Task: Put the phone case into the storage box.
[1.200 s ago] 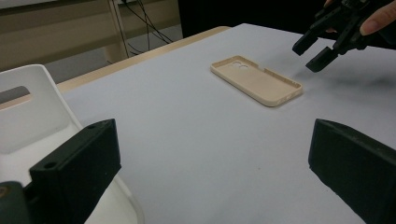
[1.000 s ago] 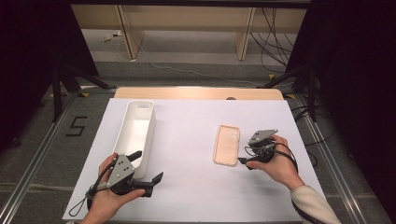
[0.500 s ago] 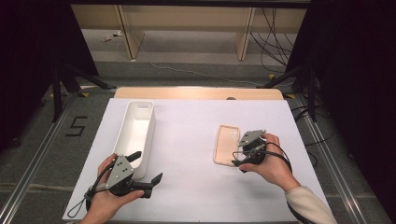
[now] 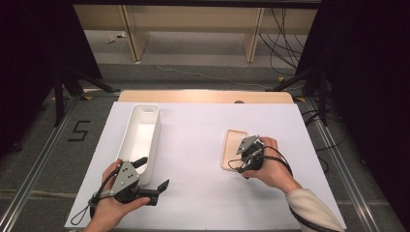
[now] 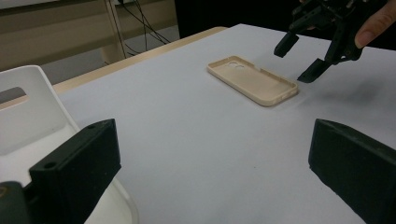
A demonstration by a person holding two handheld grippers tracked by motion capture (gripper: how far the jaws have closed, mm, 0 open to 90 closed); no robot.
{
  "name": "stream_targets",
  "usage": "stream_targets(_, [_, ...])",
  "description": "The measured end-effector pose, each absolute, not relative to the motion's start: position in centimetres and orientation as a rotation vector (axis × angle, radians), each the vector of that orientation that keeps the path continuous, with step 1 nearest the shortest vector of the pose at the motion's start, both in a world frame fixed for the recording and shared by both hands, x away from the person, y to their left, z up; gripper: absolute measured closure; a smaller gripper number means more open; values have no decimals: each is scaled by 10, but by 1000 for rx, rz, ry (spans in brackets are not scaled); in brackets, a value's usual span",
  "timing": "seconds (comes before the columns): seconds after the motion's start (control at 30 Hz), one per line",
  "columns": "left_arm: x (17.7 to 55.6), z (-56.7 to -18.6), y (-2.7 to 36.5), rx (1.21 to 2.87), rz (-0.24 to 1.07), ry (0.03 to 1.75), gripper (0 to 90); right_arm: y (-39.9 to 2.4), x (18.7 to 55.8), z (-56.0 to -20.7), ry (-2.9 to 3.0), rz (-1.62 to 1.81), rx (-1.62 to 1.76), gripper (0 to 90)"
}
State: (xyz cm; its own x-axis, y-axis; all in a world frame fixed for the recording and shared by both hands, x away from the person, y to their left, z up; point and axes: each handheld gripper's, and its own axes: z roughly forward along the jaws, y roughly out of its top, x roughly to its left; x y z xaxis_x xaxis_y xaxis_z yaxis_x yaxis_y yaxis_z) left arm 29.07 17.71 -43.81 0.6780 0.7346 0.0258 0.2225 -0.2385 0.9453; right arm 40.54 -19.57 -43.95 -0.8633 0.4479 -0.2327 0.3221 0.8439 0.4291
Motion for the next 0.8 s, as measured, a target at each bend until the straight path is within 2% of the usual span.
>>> stream_targets(0.8, [290,-438,177,1786,576,762,17,-169,419,-456,2767,359,486,288])
